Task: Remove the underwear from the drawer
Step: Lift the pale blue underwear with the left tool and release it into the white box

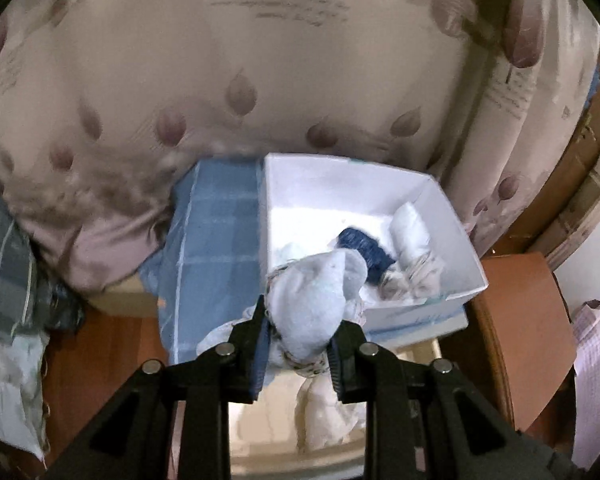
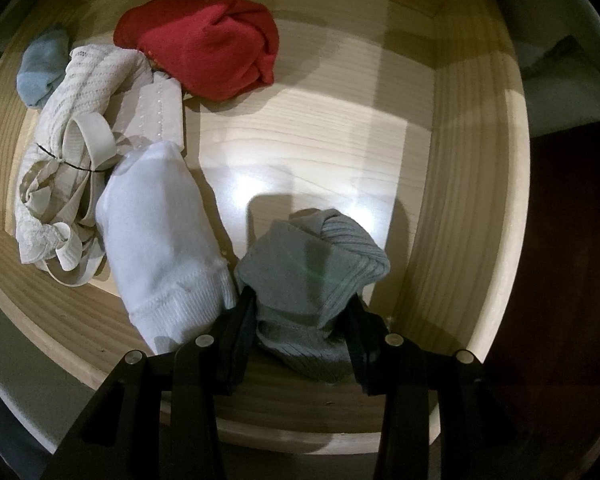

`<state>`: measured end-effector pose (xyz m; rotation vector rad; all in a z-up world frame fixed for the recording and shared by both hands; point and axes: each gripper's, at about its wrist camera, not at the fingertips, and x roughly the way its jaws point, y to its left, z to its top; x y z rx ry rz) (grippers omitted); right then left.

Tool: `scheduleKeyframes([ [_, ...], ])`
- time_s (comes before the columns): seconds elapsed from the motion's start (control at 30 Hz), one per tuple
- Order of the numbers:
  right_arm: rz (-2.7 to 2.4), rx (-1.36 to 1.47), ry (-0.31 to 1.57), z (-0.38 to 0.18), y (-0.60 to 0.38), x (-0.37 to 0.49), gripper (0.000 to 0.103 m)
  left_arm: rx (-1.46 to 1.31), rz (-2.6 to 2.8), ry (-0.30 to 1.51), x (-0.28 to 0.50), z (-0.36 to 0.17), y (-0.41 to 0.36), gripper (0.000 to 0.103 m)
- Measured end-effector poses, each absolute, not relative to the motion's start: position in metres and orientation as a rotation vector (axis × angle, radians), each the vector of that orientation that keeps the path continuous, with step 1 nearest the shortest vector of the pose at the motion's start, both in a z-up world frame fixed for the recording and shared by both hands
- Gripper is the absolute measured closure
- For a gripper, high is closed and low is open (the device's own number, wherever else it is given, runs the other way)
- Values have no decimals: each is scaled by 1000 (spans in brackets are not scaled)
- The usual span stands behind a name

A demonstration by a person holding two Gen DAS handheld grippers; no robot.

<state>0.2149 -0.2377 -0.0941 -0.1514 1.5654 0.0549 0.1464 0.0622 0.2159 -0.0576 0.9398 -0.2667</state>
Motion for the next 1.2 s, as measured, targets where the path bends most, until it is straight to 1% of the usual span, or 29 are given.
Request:
scheduleKeyframes([
  [0.13, 55, -152, 1565, -94, -237, 215, 65, -14, -290, 920, 171, 215, 34, 78],
  [0.37, 55, -143, 1559, -94, -240, 215, 64, 2, -305, 944, 212, 182, 2, 78],
  [0.63, 60, -146, 1562, -94, -241, 216, 64, 30, -284, 1036, 238, 133, -15, 78],
  [0.77, 62, -146, 1563, -94, -241, 216, 64, 20, -280, 1078, 241, 120, -15, 77],
  [0.83, 61, -145, 1564, -94, -240, 216, 64, 29, -263, 1091, 242, 118, -14, 73],
  [0.9, 60, -145, 1563, -94, -241, 216, 64, 25, -266, 1107, 242, 116, -14, 71],
  [0.93, 60, -145, 1563, -94, -240, 216, 64, 20, -257, 1108, 242, 115, -13, 66],
  [1.0, 60, -146, 1564, -95, -240, 216, 64, 6, -252, 1112, 243, 116, -11, 61],
  [1.07, 60, -146, 1564, -95, -240, 216, 64, -25, -256, 1133, 244, 117, -8, 55],
  [1.1, 60, -145, 1564, -95, -240, 216, 64, -37, -261, 1139, 244, 118, -8, 50],
  [1.2, 61, -146, 1564, -95, -240, 215, 64, -40, -260, 1116, 239, 126, -7, 48],
])
